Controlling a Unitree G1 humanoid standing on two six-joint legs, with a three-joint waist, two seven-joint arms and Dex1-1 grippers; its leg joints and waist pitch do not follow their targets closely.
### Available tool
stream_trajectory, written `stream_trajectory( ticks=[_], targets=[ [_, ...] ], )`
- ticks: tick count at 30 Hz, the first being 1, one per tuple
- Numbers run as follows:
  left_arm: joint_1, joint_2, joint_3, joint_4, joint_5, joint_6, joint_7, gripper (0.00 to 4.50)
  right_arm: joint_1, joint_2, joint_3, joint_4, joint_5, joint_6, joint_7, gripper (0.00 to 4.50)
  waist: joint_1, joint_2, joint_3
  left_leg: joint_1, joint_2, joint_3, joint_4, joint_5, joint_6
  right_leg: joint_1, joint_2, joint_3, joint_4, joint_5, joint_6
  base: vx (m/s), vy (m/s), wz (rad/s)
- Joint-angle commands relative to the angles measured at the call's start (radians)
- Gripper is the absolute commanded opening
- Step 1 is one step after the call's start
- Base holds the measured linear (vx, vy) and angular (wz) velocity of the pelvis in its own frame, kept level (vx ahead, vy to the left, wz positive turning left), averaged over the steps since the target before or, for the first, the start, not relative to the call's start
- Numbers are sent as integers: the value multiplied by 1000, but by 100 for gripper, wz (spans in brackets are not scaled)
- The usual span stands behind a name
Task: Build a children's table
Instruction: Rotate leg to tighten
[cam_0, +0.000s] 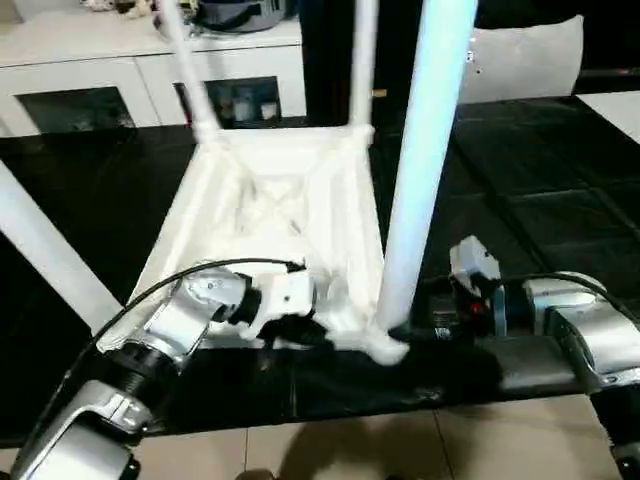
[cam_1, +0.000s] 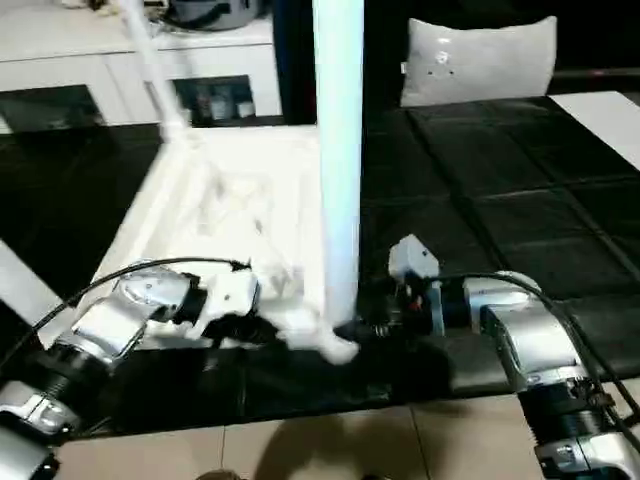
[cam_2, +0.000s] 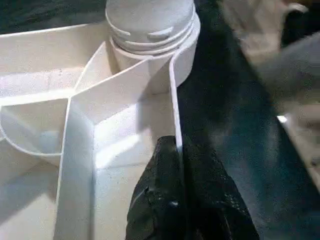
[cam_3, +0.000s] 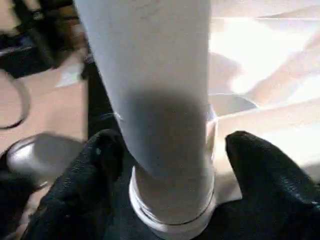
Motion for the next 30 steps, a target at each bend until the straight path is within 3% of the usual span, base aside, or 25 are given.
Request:
stream_trajectory(
  ticks=[1,15,18,21,24,27,28,29,30],
  targets=[
    [-29,-1,-37,-28,-5,-44,-69,0,-19,-4,12,-12,16,3,23,320,-6,-23,-69,-1,9,16,-66,-152,100,64,-54,53,-78,-457,-34,0,0,0],
    [-44,-12,-39,11,-5,-67,-81,0,-6,-2,41,-24,63,84,89,209,-8,-28,-72,-6,4,19,-63,-130,98,65,-50,52,-81,-467,-18,0,0,0],
    [-38,-18,-27,2,-19,-30,-70,0,-2,17,24,-29,82,100,59,204,-8,-29,-72,-6,3,19,-63,-129,96,65,-49,51,-82,-476,-13,0,0,0],
    [-27,-39,9,-21,-30,82,7,0,-11,86,-4,-9,46,124,-117,203,-15,-28,-68,-6,0,20,-63,-137,82,63,-50,46,-88,-507,-1,0,0,0],
    [-24,-75,45,-34,-34,157,99,0,-33,161,-32,38,-15,138,-314,201,-34,-29,-62,-1,-10,17,-60,-178,63,58,-46,30,-107,-578,36,0,0,0],
    [-22,-124,81,-50,-38,244,206,0,-63,244,-74,80,-44,182,-507,200,-78,-24,-60,-8,-13,9,-55,-225,54,66,-43,6,-121,-600,78,0,0,0],
    [-23,-162,104,-60,-43,302,277,0,-91,308,-119,116,-49,222,-650,200,-100,-23,-60,-15,-12,4,-55,-247,53,75,-42,-4,-125,-596,90,0,0,0],
    [-23,-173,110,-64,-42,317,296,0,-99,324,-131,124,-52,230,-689,200,-122,-12,-59,-15,-3,-4,-58,-274,49,80,-44,-12,-129,-586,90,0,0,0],
    [-23,-177,112,-65,-41,324,305,0,-102,332,-136,128,-54,234,-706,200,-136,-9,-60,-18,3,-9,-60,-289,49,86,-46,-16,-129,-574,89,0,0,0]
  ],
)
